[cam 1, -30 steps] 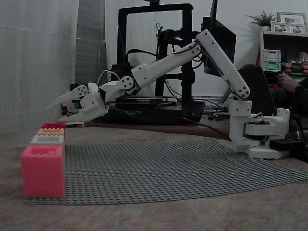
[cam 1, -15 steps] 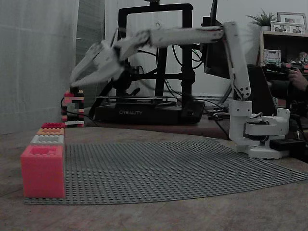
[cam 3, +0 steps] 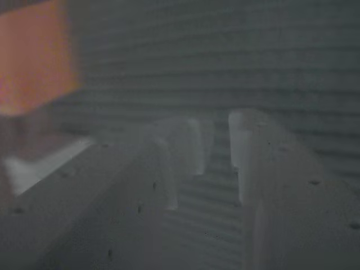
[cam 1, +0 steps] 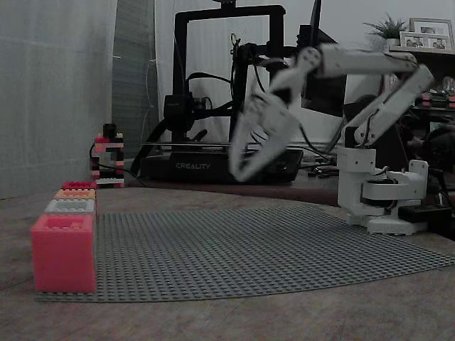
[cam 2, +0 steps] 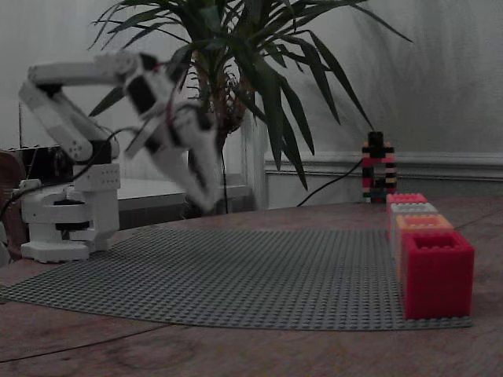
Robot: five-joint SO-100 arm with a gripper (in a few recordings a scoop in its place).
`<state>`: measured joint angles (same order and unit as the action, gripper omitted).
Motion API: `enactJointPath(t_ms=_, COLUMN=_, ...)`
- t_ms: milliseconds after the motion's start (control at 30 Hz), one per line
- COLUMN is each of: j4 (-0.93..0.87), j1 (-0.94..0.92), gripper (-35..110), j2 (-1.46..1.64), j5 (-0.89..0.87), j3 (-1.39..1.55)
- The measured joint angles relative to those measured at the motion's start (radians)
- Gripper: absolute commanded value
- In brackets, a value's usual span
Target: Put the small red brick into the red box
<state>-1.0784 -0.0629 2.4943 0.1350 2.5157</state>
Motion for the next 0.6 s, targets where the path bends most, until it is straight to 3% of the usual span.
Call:
enactJointPath(t_ms=333, j4=-0.229, j1=0.035, gripper=0, j2=0.534, j5=0.000, j3=0.284)
enactJointPath(t_ms=600, j4=-0.299, j1=0.035, gripper=0, j2=0.676, j5=-0.011, j3=0.347)
